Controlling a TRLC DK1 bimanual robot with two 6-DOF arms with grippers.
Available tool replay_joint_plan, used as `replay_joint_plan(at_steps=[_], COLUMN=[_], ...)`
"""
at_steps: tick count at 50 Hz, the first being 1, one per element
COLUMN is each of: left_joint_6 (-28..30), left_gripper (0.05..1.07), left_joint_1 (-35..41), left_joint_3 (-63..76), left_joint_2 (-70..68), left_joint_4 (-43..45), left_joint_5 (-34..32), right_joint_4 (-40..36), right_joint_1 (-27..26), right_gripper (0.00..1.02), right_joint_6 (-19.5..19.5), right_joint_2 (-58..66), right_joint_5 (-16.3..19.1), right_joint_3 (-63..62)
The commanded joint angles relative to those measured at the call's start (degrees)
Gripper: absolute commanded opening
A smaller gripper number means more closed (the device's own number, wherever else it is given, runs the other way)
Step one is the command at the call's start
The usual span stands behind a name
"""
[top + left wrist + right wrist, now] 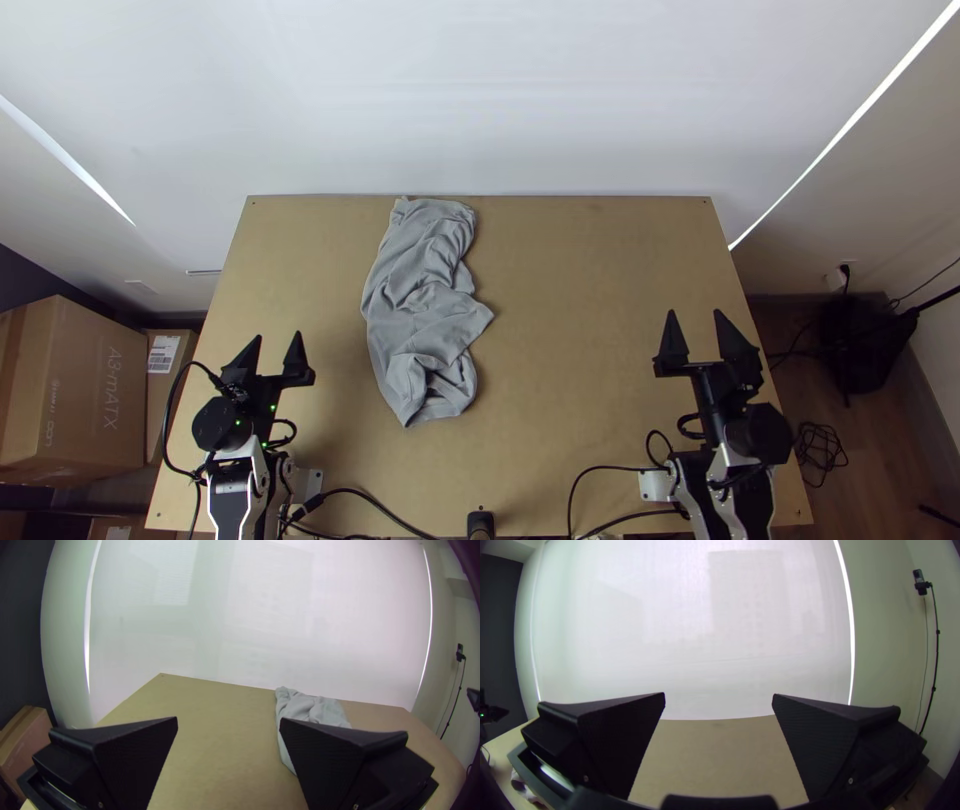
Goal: Fold the t-shirt
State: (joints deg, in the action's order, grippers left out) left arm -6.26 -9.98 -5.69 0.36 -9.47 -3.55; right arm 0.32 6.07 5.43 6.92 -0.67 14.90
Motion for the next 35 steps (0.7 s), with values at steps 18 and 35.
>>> replay_joint_plan(at_steps=[18,35], left_joint_6=[3.8,0.9], left_gripper=[1.03,1.03], left_joint_1=[-2.24,-2.15], left_joint_3=[-22.61,-48.27], left_joint_2=[24.25,39.1], left_joint_4=[-2.21,-22.96], left_joint_5=[0.39,-0.32], right_joint_4=[-15.26,-23.08], right_joint_1=[15.73,32.61], right_gripper=[0.99,0.99], right_joint_6=[5.82,10.39], right_joint_2=[40.63,54.34], right_joint_5=[-0.48,-0.04], right_joint_3=[35.64,49.26])
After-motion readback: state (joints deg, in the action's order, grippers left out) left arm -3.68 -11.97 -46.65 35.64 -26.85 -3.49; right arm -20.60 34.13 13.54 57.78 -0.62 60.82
